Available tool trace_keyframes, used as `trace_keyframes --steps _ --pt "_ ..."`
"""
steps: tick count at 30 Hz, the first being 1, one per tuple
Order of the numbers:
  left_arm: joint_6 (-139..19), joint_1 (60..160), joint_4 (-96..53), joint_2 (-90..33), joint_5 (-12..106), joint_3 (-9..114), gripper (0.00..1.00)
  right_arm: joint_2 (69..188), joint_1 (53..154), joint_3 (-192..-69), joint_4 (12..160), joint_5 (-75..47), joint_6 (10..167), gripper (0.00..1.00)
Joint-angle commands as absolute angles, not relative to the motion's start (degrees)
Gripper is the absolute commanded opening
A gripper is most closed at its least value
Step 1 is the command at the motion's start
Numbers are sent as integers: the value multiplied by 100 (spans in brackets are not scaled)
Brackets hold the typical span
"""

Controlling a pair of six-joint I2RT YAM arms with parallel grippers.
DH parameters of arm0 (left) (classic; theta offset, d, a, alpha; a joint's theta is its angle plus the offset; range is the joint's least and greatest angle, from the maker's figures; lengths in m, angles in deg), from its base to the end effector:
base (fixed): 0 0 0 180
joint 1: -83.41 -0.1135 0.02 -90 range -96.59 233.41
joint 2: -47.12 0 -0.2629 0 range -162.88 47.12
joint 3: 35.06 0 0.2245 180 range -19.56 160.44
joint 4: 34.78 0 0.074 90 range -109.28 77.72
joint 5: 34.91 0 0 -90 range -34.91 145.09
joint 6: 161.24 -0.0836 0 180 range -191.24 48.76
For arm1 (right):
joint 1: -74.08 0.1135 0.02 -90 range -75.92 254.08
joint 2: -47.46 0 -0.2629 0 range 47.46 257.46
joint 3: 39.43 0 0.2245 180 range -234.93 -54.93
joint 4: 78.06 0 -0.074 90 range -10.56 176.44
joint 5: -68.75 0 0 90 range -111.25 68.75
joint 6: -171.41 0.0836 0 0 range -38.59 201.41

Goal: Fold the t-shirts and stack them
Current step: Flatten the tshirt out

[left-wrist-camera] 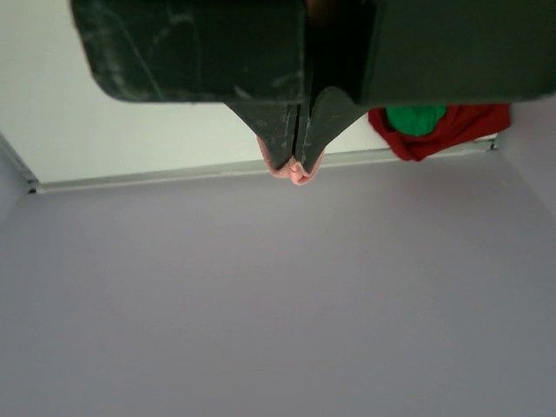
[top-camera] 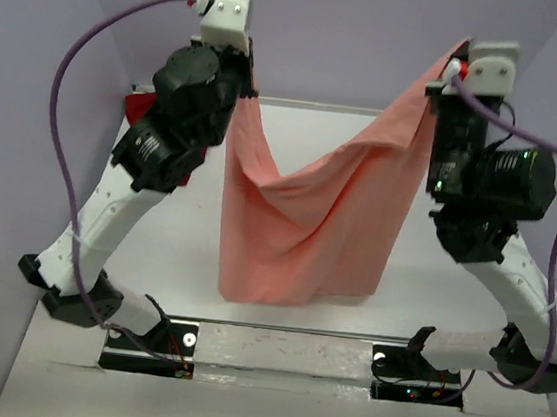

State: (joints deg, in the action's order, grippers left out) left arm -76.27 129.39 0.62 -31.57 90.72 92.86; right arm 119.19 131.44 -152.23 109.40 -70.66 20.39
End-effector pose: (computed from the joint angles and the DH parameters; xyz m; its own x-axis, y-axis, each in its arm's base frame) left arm 0.2107 -0.1480 0.5752 0.1823 -0.0860 -0.9795 0.1761 0.9829 -0.0536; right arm 0.1569 0.1273 0.6068 0.4378 -0.3717 -0.8186 0.2195 0.9272 -0.3036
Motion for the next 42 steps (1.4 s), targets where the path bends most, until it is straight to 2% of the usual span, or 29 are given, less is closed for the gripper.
trace_keyframes --steps 1,4,5,8,14,20,24,28,29,32,38,42 --pt "-7230 11473 -206 -4127 7197 10601 0 12866 11172 -16741 8698 -5265 4404 0" --pt "-7177 10926 169 -5102 6873 11786 0 13718 10126 -17880 7925 -4553 4940 0" --pt "-7220 10847 355 -5662 6871 12651 0 14155 9949 -18190 7592 -4499 5037 0" --pt "-7221 10426 489 -6081 6660 13135 0 14492 9465 -18684 7352 -4261 5275 0" --pt "-7168 9819 128 -5572 6423 11888 0 14318 9464 -18448 7282 -4234 5284 0" --pt "-7159 9730 181 -5229 6344 11799 0 13897 9464 -18747 7088 -4208 5328 0" --pt "-6913 9756 226 -4572 6238 11546 0 13405 9920 -18730 7167 -4568 4969 0" --pt "-6851 9792 50 -3779 6159 10676 0 12737 10263 -18029 7044 -4823 5099 0" --pt "-6816 9792 6 -3465 6150 10178 0 12466 10264 -17426 7044 -4928 5152 0" --pt "-6799 9809 -240 -2971 6247 9332 0 12218 10378 -16606 6939 -5297 5302 0" --pt "-6825 9862 -135 -2635 6282 9152 0 12015 11098 -16707 6990 -6026 4855 0" --pt "-6816 9862 -100 -2995 6273 9512 0 12295 11099 -17023 7185 -5878 4634 0"
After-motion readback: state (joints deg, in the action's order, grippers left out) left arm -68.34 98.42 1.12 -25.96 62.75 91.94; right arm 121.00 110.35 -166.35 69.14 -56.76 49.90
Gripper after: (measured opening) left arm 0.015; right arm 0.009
